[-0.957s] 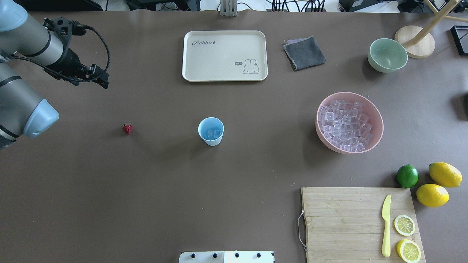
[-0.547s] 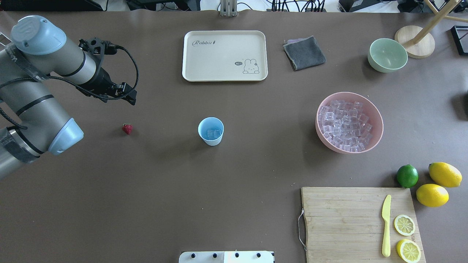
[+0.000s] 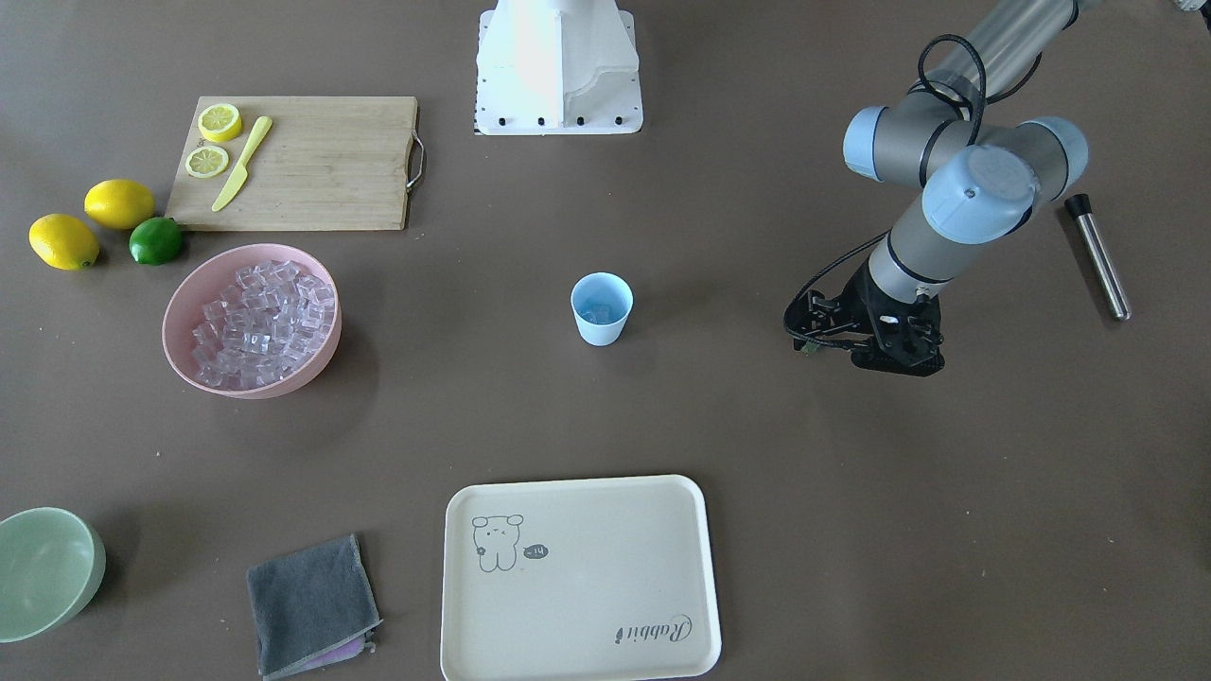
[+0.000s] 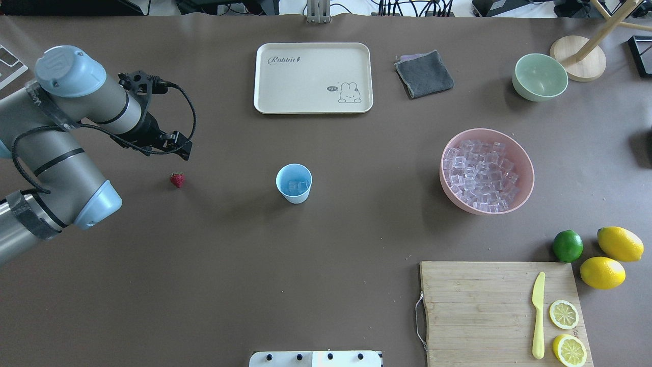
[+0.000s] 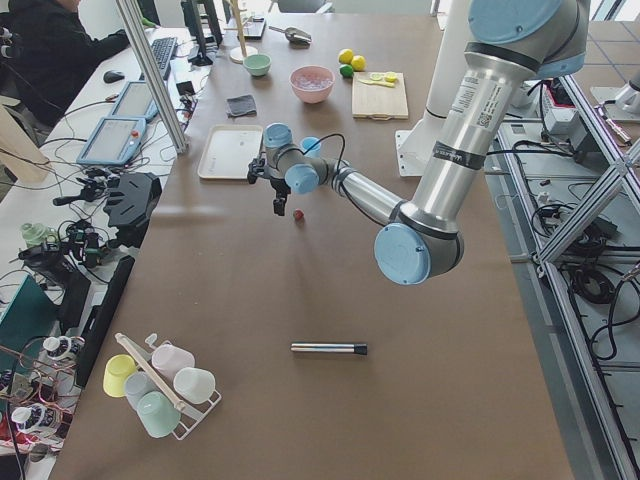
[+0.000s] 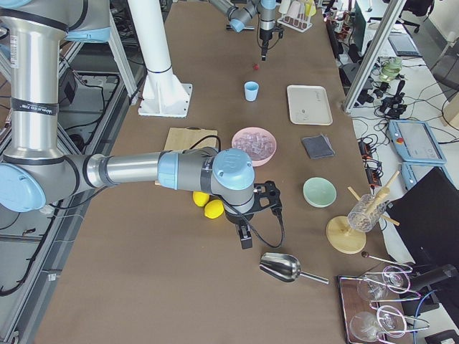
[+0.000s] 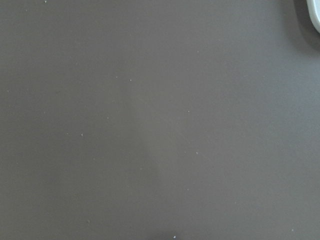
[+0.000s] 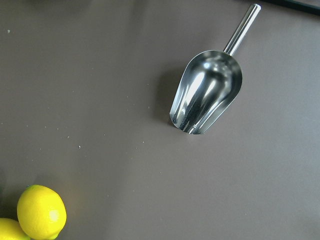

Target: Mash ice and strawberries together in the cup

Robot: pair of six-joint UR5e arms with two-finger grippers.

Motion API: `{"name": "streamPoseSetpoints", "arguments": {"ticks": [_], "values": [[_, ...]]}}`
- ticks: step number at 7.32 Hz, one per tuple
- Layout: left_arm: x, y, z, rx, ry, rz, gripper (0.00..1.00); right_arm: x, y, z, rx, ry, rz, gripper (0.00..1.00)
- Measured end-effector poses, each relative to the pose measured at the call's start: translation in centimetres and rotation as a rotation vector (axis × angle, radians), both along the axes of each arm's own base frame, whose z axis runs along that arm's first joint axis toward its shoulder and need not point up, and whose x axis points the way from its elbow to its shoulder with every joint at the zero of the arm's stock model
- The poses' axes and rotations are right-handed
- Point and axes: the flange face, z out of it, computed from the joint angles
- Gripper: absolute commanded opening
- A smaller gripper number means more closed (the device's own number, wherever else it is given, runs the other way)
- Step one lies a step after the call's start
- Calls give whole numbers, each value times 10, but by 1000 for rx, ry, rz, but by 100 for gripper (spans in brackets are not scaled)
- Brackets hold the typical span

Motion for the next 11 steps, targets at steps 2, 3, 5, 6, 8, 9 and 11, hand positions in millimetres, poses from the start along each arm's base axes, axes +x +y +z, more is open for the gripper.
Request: {"name": "streamPoseSetpoints", "arguments": {"ticks": [2, 3, 5, 6, 8, 9, 11], "values": [[11, 5, 1, 8, -9, 9, 99, -16, -2, 16, -71, -12, 24, 98], [14, 7, 2, 6, -11, 13, 99, -26, -5, 16, -105, -19, 41, 98], [20, 11, 4, 0, -15, 24, 99, -33, -6, 17, -135, -20, 54, 98], [24, 14, 5, 0, -15, 32, 99, -34, -4, 17, -146, -21, 60, 99], [27, 18, 11, -4, -24, 37, 99, -34, -3, 15, -145, -21, 64, 99], [30, 21, 14, -7, -30, 39, 96, -34, -3, 11, -138, -21, 63, 99], [36, 25, 16, 0, -41, 36, 54, -34, -3, 8, -129, -21, 62, 99]]}}
